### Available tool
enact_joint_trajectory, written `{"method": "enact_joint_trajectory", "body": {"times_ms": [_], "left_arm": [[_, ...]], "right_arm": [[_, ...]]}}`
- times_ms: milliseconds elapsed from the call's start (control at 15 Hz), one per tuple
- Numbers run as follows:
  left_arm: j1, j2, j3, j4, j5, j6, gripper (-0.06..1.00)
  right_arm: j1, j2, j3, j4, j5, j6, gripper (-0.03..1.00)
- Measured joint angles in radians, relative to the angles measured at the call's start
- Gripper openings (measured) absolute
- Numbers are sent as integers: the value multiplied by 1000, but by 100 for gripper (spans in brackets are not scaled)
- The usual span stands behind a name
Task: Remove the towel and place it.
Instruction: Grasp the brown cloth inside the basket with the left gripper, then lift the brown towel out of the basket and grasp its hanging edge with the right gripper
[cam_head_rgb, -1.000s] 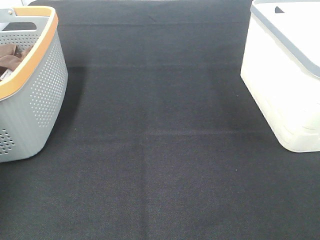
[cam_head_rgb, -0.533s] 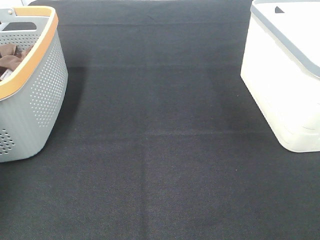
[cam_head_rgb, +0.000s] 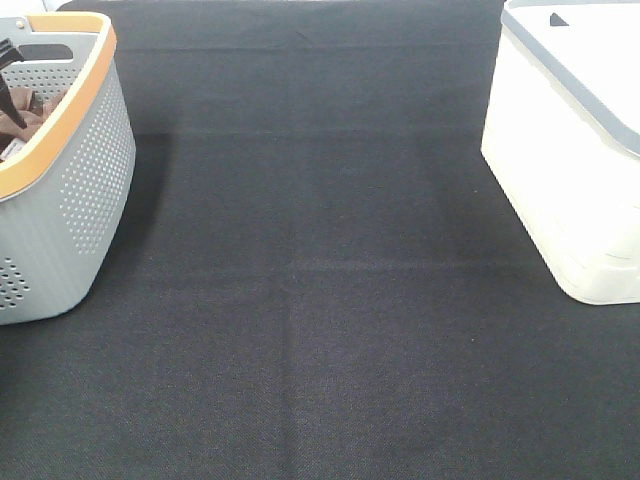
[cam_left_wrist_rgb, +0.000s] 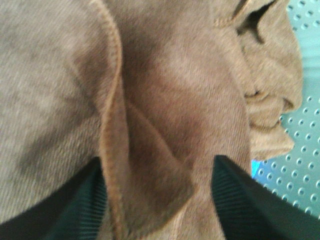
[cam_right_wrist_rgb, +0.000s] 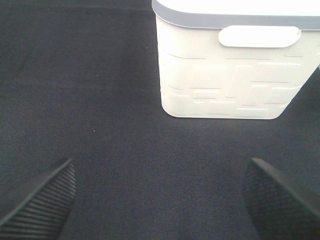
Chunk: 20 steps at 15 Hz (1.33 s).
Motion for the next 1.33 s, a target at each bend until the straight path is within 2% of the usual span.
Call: {"method": "enact_joint_trajectory", "body": {"times_ms": [133,200,267,467,533,667,867,1200,1333], "left_arm": [[0,2,-2,-5,-24,5,44],[0,2,-2,-5,-32,16,41],[0,2,-2,-5,-34,27,29],[0,2,-2,-5,-13,83,3],[0,2,-2,-5,-3,99,0],[0,2,-2,-5,5,104,0],[0,2,-41,-5,70,116,0],[0,3,-279,-38,334,160,0],[0,0,-406,-68,356,161,0]], "right_arm": [[0,0,0,0,0,0,85],[0,0,0,0,0,0,85],[0,0,0,5,0,0,85],[0,0,0,5,0,0,85],[0,0,0,5,0,0,85],[0,0,0,5,0,0,85],[0,0,0,5,0,0,85],[0,0,0,5,0,0,85],[0,0,0,5,0,0,85]]}}
